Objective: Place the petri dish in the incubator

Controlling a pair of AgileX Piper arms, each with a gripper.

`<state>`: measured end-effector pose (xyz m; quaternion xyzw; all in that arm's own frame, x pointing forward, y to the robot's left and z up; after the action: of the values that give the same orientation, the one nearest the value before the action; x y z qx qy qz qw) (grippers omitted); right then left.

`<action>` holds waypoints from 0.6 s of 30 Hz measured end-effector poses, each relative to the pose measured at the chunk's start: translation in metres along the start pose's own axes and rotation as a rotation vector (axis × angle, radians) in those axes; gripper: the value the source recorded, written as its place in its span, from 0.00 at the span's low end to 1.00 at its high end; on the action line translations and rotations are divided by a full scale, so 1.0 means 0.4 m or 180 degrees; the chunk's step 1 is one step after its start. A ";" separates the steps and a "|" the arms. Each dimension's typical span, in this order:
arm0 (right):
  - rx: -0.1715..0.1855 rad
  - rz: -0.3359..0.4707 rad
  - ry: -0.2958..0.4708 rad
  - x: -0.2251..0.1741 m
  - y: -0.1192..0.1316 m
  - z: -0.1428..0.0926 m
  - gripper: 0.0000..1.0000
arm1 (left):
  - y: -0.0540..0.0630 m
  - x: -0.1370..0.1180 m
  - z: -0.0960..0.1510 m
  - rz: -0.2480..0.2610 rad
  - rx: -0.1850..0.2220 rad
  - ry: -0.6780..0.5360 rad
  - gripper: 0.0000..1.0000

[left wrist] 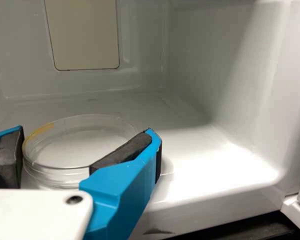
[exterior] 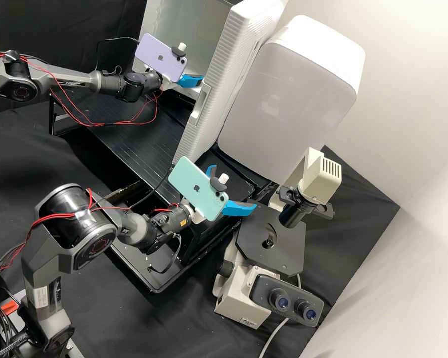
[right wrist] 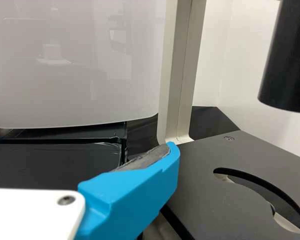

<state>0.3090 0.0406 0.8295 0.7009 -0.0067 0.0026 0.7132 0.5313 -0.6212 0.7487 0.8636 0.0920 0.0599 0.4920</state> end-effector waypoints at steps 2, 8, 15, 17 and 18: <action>0.0000 0.0000 0.0000 0.000 0.000 0.000 1.00 | 0.000 0.000 0.000 0.0000 0.0000 0.0000 1.00; 0.0000 0.0000 0.0000 0.000 0.000 0.000 1.00 | -0.001 0.000 0.000 0.0003 0.0019 0.0000 1.00; 0.0000 0.0000 0.0000 0.000 0.000 0.000 1.00 | -0.009 0.001 -0.003 0.0017 0.0124 -0.0005 1.00; 0.0000 0.0000 0.0000 0.000 0.000 0.000 1.00 | -0.007 -0.002 -0.003 0.0025 0.0151 -0.0014 1.00; 0.0000 0.0000 0.0000 0.000 0.000 0.000 1.00 | -0.006 -0.005 -0.005 0.0024 0.0180 -0.0013 1.00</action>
<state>0.3090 0.0406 0.8295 0.7009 -0.0067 0.0026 0.7132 0.5287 -0.6187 0.7475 0.8777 0.0895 0.0574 0.4673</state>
